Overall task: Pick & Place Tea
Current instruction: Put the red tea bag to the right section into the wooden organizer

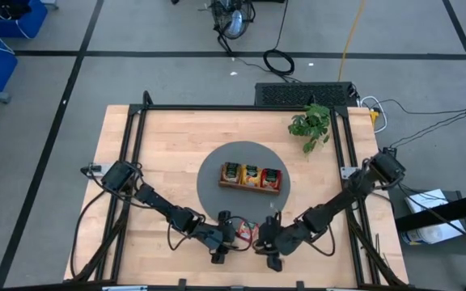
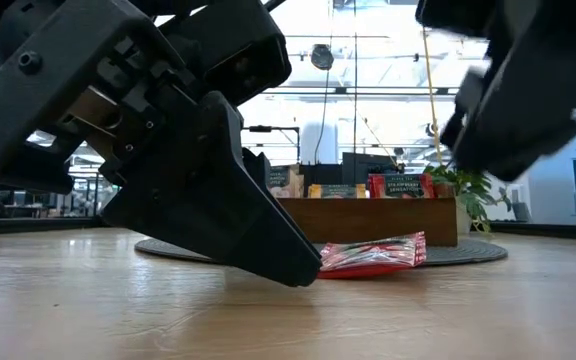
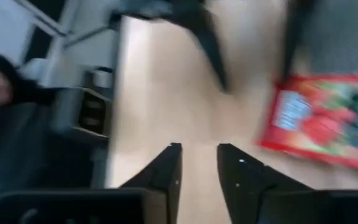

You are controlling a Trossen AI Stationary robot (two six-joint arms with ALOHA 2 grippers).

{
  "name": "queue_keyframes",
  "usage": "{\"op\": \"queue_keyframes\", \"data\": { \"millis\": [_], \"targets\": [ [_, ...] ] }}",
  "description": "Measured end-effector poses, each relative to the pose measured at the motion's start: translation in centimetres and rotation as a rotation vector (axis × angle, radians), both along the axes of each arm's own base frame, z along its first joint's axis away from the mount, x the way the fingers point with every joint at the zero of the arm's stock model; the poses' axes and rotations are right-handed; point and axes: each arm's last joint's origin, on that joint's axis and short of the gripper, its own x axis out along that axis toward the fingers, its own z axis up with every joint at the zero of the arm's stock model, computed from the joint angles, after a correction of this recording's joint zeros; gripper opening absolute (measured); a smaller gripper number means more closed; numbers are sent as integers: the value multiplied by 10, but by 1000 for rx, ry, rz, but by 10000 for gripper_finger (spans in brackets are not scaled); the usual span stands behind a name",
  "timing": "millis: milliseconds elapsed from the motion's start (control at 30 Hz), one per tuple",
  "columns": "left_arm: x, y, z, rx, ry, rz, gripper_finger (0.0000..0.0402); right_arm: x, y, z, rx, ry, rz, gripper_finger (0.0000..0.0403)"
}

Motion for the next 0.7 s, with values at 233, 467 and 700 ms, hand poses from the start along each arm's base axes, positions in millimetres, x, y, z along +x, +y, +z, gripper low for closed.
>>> {"op": "queue_keyframes", "data": {
  "millis": [233,467,700],
  "targets": [
    [-1,0,-1,-2,6,-5,214,-2,-23,-17,-10,122,-155,147],
    [-1,0,-2,-1,14,-26,214,-10,-49,-36,112,192,-315,180],
    [-1,0,-2,0,15,-34,214,-20,-60,-48,223,178,-340,181]
  ]
}}
